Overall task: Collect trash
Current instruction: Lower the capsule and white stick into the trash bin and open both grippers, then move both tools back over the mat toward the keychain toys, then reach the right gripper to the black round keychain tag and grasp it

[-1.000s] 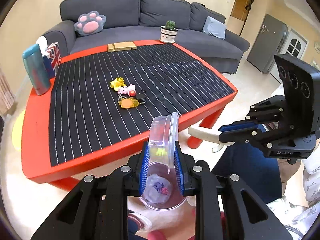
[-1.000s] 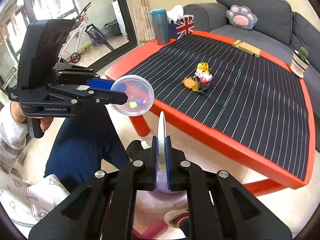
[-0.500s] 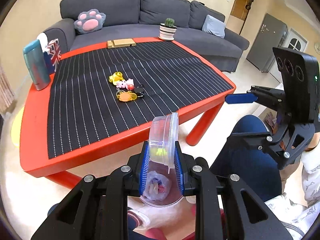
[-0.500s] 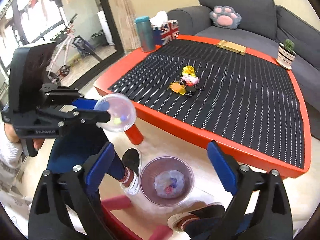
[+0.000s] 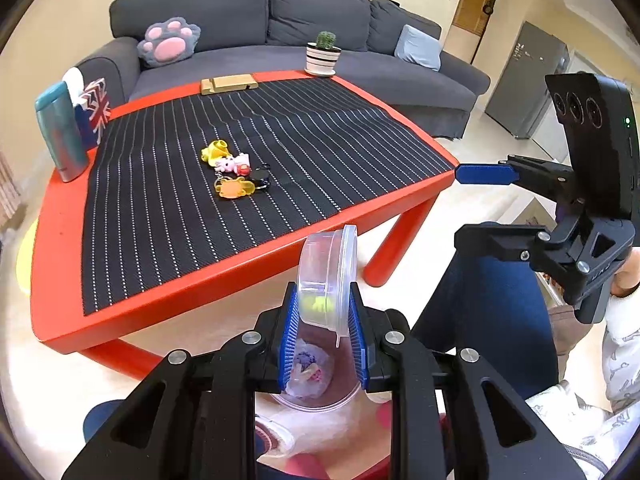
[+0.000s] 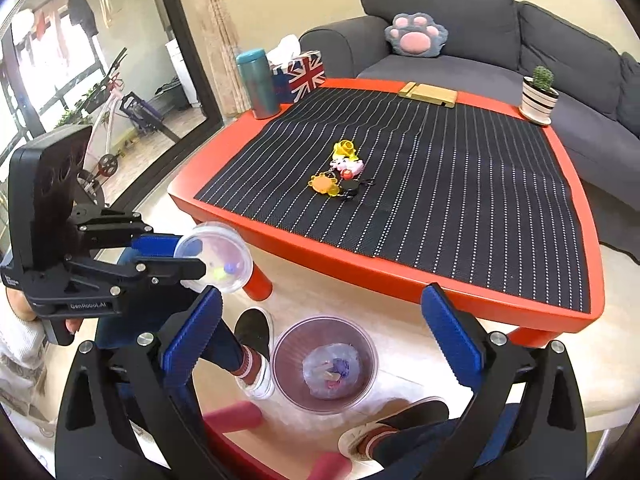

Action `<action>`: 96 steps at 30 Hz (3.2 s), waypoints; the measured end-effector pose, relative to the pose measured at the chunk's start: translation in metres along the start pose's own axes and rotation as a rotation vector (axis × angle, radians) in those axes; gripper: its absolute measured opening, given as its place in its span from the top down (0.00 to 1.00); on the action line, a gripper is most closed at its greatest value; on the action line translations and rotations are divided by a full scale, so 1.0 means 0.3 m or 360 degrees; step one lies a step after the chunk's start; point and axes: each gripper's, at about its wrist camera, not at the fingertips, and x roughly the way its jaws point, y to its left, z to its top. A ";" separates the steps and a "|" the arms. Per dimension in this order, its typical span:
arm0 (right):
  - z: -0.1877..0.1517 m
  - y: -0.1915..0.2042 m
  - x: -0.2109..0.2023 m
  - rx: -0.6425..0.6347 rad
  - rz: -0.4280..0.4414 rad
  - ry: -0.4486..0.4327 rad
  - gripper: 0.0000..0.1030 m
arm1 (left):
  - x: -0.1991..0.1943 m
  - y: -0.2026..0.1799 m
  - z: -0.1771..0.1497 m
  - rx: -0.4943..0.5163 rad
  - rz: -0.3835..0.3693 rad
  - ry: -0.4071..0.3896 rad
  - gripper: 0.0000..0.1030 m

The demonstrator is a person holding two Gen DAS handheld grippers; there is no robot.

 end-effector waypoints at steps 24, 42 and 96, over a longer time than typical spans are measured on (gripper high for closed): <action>0.001 -0.027 -0.063 0.0045 -0.0026 -0.0089 0.05 | 0.023 -0.049 0.001 0.0025 -0.0002 -0.0019 0.18; -0.009 -0.021 -0.046 0.0049 -0.0021 -0.0074 0.05 | -0.010 0.006 0.012 -0.0090 0.0094 -0.0099 0.08; 0.362 -0.123 0.577 -0.0250 0.0065 0.0314 0.38 | 0.085 0.366 0.174 -0.0344 0.0203 -0.0073 0.07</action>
